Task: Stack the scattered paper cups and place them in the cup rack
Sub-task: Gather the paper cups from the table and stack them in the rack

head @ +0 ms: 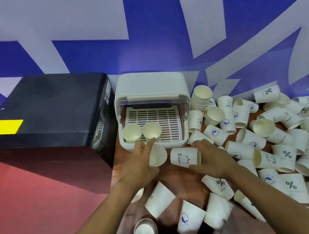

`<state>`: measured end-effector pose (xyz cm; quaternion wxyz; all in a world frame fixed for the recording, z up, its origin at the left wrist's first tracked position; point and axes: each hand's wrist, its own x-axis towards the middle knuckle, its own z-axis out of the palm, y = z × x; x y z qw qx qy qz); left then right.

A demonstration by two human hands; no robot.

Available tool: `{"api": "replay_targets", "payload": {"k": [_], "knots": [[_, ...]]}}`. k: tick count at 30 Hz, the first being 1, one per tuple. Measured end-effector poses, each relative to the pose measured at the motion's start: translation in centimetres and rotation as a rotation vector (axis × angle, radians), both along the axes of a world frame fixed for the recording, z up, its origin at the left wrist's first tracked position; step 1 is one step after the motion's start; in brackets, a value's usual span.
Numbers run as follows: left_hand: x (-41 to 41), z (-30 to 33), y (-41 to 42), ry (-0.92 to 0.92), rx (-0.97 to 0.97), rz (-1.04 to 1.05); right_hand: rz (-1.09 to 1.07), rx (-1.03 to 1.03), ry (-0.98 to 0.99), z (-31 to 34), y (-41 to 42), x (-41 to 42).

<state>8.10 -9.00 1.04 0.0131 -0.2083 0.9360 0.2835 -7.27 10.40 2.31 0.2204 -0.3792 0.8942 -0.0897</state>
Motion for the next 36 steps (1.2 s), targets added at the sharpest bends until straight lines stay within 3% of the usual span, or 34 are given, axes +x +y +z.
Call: {"api": "replay_targets", "payload": {"k": [9, 21, 36], "knots": [[-0.4, 2.7, -3.5, 0.118, -0.059, 0.155, -0.023, -0.194, -0.042, 2.1, -4.5, -0.4], [-2.5, 3.4, -7.8, 0.112, -0.028, 0.267, -0.009, -0.375, 0.094, 2.5, -11.5, -0.9], [-4.7, -0.1, -9.5, -0.064, -0.067, 0.248, -0.051, -0.294, 0.021, -2.3, -15.5, -1.4]]}}
